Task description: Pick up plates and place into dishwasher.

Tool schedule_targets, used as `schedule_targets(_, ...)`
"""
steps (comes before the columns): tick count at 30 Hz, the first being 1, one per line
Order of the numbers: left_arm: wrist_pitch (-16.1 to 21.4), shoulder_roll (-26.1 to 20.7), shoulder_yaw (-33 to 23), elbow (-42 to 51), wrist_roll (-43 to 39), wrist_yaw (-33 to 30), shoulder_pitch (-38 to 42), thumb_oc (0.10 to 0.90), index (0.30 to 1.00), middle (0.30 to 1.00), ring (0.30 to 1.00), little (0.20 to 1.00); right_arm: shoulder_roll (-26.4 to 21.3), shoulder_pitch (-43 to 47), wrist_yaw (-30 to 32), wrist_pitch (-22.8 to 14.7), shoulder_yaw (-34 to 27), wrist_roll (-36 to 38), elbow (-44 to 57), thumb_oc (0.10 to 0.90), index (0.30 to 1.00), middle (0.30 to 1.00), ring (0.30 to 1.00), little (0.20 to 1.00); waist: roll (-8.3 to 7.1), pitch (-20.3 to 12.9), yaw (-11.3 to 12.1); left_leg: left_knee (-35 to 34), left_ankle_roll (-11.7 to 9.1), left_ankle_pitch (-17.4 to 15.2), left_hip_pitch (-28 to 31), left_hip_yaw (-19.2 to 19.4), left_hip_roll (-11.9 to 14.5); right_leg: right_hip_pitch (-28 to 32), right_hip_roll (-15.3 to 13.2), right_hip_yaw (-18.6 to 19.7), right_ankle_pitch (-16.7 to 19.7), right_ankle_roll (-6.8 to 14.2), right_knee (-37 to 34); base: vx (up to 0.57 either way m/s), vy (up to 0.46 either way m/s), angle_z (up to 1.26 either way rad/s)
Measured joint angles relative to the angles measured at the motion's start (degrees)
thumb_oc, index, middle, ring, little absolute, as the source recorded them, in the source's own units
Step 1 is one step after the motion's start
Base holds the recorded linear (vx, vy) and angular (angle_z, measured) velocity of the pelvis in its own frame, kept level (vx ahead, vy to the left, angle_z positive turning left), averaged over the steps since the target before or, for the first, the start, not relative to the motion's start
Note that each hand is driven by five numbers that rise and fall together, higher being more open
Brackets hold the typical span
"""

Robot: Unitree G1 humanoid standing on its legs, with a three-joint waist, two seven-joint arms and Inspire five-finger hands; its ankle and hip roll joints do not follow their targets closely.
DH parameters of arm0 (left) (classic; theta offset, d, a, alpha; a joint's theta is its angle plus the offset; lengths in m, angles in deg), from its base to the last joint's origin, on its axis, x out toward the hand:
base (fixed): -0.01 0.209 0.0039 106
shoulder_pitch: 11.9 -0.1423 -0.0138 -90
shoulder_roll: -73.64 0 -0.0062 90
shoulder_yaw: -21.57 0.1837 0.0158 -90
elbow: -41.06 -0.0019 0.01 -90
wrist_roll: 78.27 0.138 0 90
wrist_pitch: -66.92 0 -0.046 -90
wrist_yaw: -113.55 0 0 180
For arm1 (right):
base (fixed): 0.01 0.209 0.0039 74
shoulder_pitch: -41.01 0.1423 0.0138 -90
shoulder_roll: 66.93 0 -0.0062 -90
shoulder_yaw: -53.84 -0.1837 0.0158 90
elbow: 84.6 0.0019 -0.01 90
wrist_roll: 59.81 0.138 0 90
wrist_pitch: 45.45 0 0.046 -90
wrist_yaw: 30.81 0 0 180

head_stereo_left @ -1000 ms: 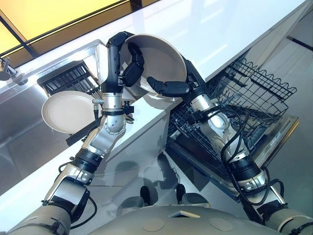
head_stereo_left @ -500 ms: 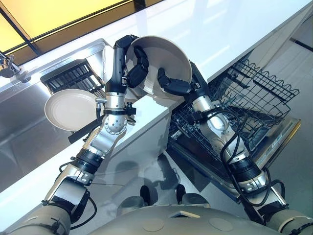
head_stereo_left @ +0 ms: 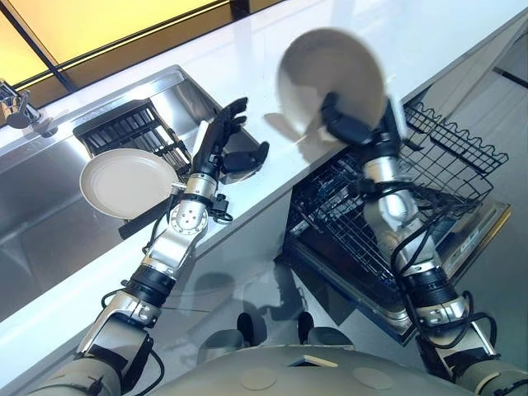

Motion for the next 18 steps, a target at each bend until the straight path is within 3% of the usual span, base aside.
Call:
schedule_targets(6, -0.75, -6.03, -7.96, -0.46, -1.02, 0.21, 0.0, 0.8, 0.9, 0.9, 0.9, 0.9, -5.4, 1.67, 13.02, -2.86, -10.14, -5.52, -6.3, 0.1, 0.3, 0.3, 0.3, 0.2, 0.0, 0.0, 0.1, 0.0, 0.0, 0.01, -0.11, -0.39, -0.01, 0.11, -0.03, -0.42, 0.0, 0.0, -0.02, 0.03, -0.017, 0.03)
schedule_targets(10, -0.76, -9.23, -12.5, -1.96, -0.97, 0.13, 0.0, 0.8, 0.9, 0.9, 0.9, 0.9, -8.15, 1.88, 17.57, -2.95, -12.95, -7.15, -12.29, 0.1, 0.3, 0.3, 0.3, 0.2, 0.01, 0.0, 0.28, -0.04, 0.01, 0.02, -0.09, -0.67, -0.02, 0.29, -0.09, -0.81, -0.01, 0.01, -0.06, 0.05, -0.019, 0.04)
schedule_targets(13, -0.73, -10.4, -15.0, -4.6, -0.99, -0.24, -0.12, 0.8, 0.9, 0.9, 0.9, 0.9, -10.71, 1.97, 18.49, -1.77, -13.96, -8.93, -18.59, 0.1, 0.3, 0.3, 0.3, 0.2, 0.01, 0.0, 0.42, -0.13, 0.05, 0.04, -0.15, -1.0, -0.08, 0.34, -0.14, -1.04, -0.03, 0.03, -0.07, 0.05, -0.019, 0.05)
schedule_targets(18, -0.67, -11.56, -17.24, -5.53, -1.01, -0.62, -2.75, 0.8, 0.9, 0.9, 0.9, 0.9, -13.23, 1.96, 15.41, 3.67, -15.5, -8.85, -28.29, 0.1, 0.3, 0.3, 0.3, 0.2, 0.0, 0.0, 0.82, -0.08, 0.05, 0.04, -0.23, -1.17, -0.13, 0.33, -0.19, -1.15, -0.08, 0.08, -0.06, 0.07, -0.028, 0.02)
